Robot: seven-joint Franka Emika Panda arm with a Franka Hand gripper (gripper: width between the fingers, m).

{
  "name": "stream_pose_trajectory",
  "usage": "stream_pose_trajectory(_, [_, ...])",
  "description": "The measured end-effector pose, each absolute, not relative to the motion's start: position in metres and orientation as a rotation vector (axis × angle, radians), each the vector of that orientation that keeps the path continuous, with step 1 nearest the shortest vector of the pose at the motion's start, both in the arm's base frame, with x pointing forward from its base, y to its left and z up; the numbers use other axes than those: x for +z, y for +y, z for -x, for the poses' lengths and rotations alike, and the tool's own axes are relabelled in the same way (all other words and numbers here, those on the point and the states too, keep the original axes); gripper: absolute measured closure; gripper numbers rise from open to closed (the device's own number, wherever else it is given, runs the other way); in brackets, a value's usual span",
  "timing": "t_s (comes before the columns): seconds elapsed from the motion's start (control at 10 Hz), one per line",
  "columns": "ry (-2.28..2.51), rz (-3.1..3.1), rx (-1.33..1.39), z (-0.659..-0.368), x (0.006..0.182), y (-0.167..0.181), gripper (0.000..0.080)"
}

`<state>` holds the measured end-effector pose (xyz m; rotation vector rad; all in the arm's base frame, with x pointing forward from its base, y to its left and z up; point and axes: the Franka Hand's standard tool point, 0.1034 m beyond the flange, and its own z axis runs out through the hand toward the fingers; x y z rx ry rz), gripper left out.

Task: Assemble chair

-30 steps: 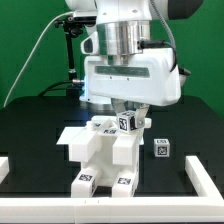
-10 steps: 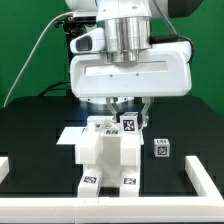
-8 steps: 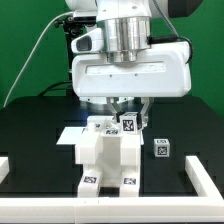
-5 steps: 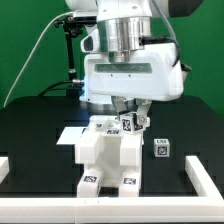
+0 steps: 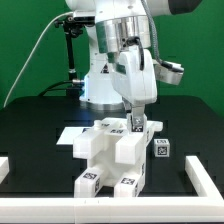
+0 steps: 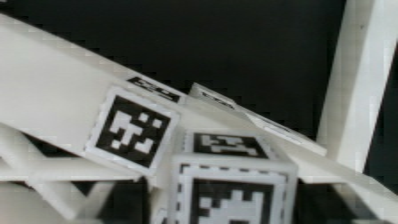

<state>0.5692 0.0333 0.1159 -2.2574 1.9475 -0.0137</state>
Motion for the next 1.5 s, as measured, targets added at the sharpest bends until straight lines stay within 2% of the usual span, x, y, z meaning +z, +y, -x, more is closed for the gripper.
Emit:
stream_pose_trajectory(0.1, [1.931, 2.273, -0.015, -0.569, 0.116, 0.033, 0.0259])
stream_pose_trajectory(0.2, [1.919, 2.283, -0.016, -0.569, 0.115, 0.033, 0.0173])
stream_pose_trajectory(0.4, [1.490, 2.596, -0.043, -0.569, 0.116, 0.032, 0.0154])
stream_pose_trajectory(0.6, [1.077, 2.813, -0.016, -0.564, 0.113, 0.037, 0.0151])
stream_pose_trajectory(1.0, [0.794, 2.908, -0.078, -0.566, 0.115, 0.031, 0.0150])
stream_pose_trajectory(1.1, [0.304, 3.044, -0.123, -0.578, 0.116, 0.029, 0.0150])
stream_pose_trajectory(1.2, [0.196, 3.056, -0.126, -0.581, 0.112, 0.030, 0.0150])
stream_pose_trajectory(1.3, [0.314, 3.040, -0.120, -0.580, 0.112, 0.030, 0.0171])
stream_pose_trajectory(1.4, [0.314, 3.040, -0.120, -0.580, 0.112, 0.030, 0.0300])
stream_pose_trajectory(1.5, [0.414, 3.025, -0.115, -0.580, 0.112, 0.030, 0.0300])
